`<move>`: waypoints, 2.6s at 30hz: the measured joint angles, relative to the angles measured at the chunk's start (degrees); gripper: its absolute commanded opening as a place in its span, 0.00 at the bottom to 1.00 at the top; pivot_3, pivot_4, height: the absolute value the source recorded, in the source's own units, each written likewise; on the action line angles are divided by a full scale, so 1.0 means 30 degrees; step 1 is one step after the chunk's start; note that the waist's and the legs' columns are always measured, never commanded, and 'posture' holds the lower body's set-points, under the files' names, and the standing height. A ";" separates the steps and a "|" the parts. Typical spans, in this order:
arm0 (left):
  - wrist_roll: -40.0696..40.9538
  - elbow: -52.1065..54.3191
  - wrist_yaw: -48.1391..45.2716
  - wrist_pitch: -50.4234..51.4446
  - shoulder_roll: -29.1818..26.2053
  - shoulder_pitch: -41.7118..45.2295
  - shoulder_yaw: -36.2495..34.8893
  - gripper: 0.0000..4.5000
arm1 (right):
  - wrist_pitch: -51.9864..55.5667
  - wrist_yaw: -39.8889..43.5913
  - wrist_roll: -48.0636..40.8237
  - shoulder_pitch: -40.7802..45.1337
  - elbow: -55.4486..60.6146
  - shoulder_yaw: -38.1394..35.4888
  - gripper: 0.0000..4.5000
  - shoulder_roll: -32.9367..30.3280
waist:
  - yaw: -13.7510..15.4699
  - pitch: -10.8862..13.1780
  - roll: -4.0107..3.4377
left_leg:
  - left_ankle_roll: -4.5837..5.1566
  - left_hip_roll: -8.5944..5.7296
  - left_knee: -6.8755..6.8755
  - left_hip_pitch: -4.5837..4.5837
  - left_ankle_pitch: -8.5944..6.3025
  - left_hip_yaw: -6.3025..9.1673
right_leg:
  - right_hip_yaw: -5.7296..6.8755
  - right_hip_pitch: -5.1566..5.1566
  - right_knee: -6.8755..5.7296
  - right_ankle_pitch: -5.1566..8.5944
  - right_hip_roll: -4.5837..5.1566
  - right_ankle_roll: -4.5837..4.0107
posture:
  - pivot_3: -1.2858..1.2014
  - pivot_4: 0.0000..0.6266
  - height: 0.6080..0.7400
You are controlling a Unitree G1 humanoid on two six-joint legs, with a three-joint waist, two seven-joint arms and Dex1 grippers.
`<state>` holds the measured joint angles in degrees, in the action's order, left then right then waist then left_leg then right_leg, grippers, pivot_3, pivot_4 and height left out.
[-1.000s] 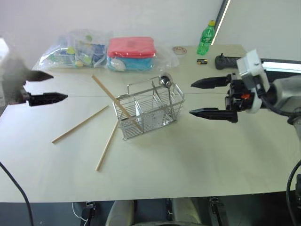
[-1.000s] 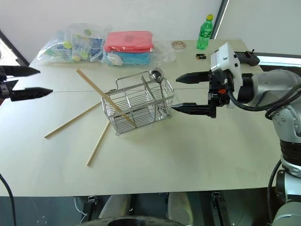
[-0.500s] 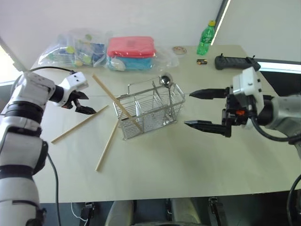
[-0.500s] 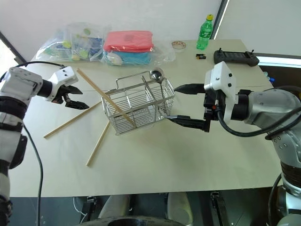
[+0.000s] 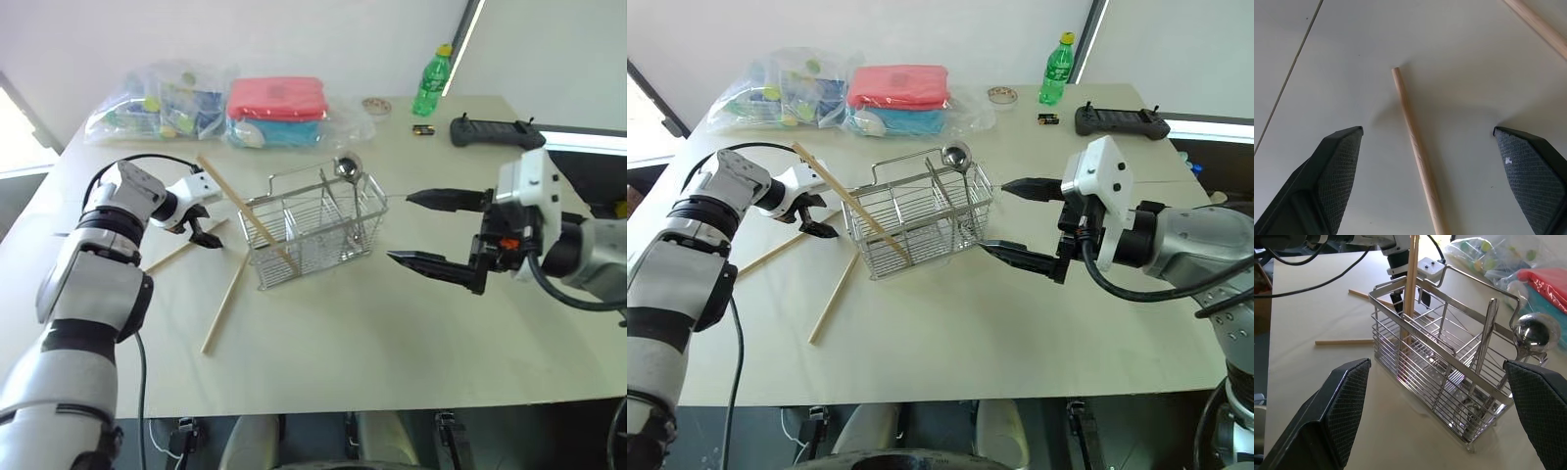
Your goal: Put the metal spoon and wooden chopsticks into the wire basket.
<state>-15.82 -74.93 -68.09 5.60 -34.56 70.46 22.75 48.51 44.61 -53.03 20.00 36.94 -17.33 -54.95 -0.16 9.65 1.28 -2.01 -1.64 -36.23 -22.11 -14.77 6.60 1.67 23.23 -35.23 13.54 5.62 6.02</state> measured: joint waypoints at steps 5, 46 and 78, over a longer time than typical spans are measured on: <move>-0.0083 -0.0156 0.0325 0.0103 0.0557 -0.0022 -0.0544 0.27 | -0.0001 -0.0528 -0.0531 0.0000 0.0004 -0.0055 1.00 -0.0005 | 0.0240 -0.0001 -0.0002 | -0.0002 0.0022 -0.0004 0.0026 0.0003 -0.0005 | 0.0015 -0.0016 -0.0015 0.0019 -0.0003 0.0041 | 0.52 0.24 0.63; 2.0227 2.3147 1.2379 1.6455 0.3167 0.0531 -1.6880 0.01 | -0.1137 0.2073 0.0917 -0.1342 -0.0866 0.0429 1.00 -0.0612 | -0.0137 0.0022 0.0046 | -0.0136 0.0010 0.0026 0.0237 0.0064 -0.0015 | -0.0009 -0.0238 0.0017 -0.0052 0.0030 0.0048 | 0.52 0.24 0.63; 2.2866 2.8431 1.1468 1.7970 0.0477 -0.6214 -1.3107 0.79 | -0.1273 0.1608 0.0865 -0.1651 -0.0743 -0.0144 1.00 -0.0781 | -0.0093 0.0029 0.0033 | -0.0131 0.0017 0.0037 0.0203 0.0062 -0.0043 | -0.0048 -0.0197 0.0049 -0.0015 0.0012 -0.0036 | 0.52 0.24 0.63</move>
<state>52.78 10.37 -33.69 59.51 -33.13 51.81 -16.58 44.69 49.44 -50.43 15.05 34.71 -17.76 -57.30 -0.44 9.74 1.38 -2.41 -1.59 -36.12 -21.50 -14.59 6.47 1.52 22.64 -35.08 13.49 5.66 5.91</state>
